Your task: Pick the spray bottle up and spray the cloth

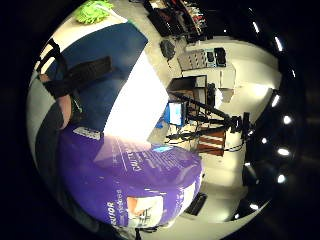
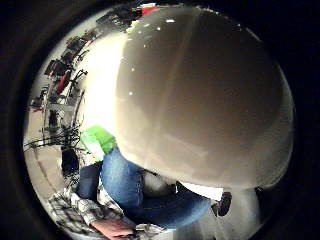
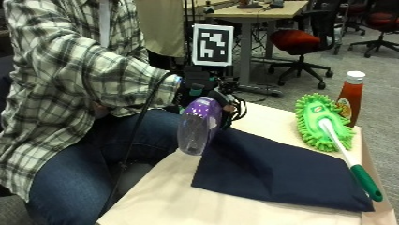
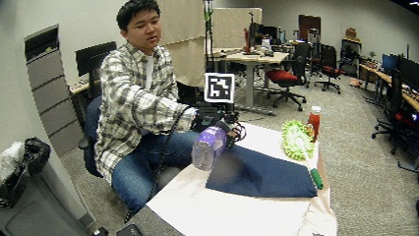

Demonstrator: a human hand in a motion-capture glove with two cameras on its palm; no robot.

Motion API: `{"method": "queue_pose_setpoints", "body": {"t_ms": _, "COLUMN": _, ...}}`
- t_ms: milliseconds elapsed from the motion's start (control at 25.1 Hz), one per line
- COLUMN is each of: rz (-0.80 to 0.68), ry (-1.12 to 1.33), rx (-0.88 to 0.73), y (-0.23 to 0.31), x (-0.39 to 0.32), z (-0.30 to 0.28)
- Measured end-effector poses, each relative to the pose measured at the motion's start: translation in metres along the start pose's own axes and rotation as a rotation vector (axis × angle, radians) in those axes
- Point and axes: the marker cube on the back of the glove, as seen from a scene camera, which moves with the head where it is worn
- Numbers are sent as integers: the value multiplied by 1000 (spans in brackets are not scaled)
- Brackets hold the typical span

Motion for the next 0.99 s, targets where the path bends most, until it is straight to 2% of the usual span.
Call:
{"method": "queue_pose_setpoints", "body": {"t_ms": 438, "rz": 3, "ry": 16, "rx": -3, "y": -2, "x": -4, "z": 4}}
{"method": "queue_pose_setpoints", "body": {"t_ms": 796, "rz": 112, "ry": -248, "rx": 86, "y": -5, "x": 10, "z": -6}}
{"method": "queue_pose_setpoints", "body": {"t_ms": 995, "rz": 154, "ry": -486, "rx": 147, "y": -4, "x": 10, "z": -14}}
